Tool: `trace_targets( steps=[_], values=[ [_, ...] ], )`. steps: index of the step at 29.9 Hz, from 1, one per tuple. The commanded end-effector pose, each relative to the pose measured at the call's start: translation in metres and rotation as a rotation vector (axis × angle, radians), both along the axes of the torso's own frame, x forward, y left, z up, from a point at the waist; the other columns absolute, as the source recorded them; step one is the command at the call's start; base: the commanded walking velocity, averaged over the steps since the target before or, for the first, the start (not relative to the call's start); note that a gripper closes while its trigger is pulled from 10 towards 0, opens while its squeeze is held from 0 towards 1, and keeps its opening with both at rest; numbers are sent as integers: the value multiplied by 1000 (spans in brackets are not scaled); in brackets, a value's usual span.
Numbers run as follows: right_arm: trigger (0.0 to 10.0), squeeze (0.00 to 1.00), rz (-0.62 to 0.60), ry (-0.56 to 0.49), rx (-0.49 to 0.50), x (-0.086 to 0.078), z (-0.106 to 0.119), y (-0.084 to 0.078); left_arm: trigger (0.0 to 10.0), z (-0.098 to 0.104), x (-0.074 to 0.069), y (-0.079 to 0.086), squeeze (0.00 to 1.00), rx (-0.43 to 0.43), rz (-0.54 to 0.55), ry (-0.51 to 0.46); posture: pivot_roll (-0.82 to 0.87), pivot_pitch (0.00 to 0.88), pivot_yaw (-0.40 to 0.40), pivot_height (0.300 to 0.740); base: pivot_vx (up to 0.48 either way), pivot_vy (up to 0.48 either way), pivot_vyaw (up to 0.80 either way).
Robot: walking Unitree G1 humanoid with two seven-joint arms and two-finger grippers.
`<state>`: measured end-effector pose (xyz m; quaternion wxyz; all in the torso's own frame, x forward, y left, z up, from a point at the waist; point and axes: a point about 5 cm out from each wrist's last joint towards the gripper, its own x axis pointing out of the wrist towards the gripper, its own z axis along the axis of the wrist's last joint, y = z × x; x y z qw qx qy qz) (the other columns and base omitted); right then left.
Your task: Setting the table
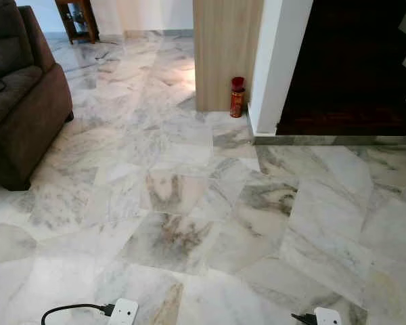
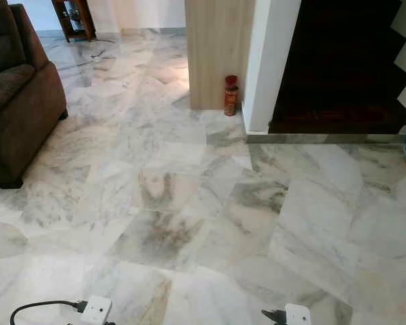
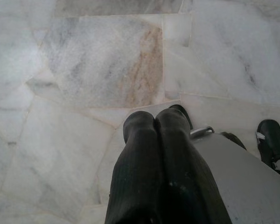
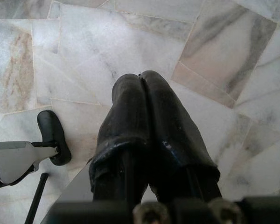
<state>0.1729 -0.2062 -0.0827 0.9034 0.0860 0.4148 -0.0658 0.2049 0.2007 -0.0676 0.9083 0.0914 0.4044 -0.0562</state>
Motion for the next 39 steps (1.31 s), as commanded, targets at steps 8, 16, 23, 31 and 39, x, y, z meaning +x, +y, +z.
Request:
trace_targets(
  steps=[8, 16, 23, 31, 39],
  values=[
    [10000, 0, -8, 45, 7, -12, -6, 3, 10000, -4, -8, 0, 0, -67, 59, 15, -24, 90, 1, 740, 0, 0, 0],
    [10000, 0, -10, 48, 11, -14, -7, 4, 10000, -5, -9, 0, 0, -88, 75, 16, -23, 93, 2, 740, 0, 0, 0],
    [10000, 0, -9, 49, 14, -14, -8, 6, 10000, -5, -10, 0, 0, -101, 82, 17, -23, 95, 2, 740, 0, 0, 0],
    [10000, 0, -9, 49, 15, -14, -8, 7, 10000, -5, -9, 0, 0, -105, 80, 15, -23, 98, 2, 740, 60, 0, 0],
    [10000, 0, -8, 47, 14, -14, -8, 6, 10000, -5, -9, -1, 0, -113, 84, 13, -24, 101, -1, 740, 319, 0, 0]
  ],
)
